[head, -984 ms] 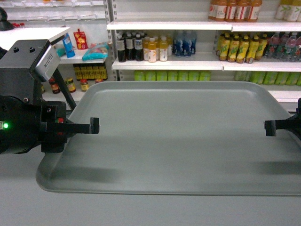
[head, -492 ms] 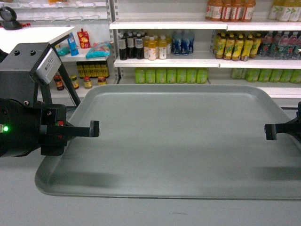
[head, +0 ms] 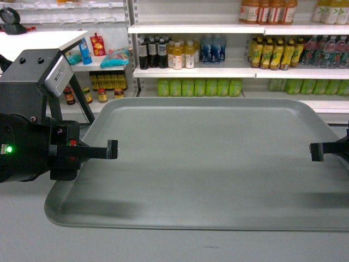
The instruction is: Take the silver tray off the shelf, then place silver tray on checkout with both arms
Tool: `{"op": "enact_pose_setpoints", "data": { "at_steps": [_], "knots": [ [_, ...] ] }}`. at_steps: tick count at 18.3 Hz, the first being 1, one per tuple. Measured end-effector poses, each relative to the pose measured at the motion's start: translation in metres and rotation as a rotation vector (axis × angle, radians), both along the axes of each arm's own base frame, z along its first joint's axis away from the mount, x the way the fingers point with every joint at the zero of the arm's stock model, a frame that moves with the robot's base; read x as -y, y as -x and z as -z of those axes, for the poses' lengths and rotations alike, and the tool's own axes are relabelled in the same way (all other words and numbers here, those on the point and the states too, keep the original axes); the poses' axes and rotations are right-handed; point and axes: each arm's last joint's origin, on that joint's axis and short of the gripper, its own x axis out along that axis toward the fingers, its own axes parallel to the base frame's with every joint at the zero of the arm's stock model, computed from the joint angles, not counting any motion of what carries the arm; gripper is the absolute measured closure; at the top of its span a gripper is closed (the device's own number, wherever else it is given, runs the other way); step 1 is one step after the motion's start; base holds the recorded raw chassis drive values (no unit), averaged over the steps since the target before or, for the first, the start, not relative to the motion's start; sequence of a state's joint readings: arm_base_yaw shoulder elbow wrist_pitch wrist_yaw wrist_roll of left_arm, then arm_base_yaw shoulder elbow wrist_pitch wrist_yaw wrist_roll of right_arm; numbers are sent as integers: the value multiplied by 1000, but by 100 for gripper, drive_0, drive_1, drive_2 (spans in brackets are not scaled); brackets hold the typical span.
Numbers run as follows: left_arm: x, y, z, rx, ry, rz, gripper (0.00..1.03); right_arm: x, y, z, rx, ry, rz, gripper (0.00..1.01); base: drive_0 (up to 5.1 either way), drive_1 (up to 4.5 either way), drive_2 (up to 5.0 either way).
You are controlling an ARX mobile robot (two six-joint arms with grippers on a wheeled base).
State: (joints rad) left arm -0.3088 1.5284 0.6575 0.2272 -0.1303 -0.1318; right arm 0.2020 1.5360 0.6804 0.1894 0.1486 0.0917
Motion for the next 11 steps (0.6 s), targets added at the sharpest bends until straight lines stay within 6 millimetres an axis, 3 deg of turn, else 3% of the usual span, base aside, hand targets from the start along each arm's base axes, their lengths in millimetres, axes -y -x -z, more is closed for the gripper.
{"op": "enact_pose_setpoints", "data": {
  "at_steps": [11],
  "knots": [
    [-1,0,0,-3,-1,-5,99,0,0,0,2,-1,-1,98,-492,253,253]
  ]
}}
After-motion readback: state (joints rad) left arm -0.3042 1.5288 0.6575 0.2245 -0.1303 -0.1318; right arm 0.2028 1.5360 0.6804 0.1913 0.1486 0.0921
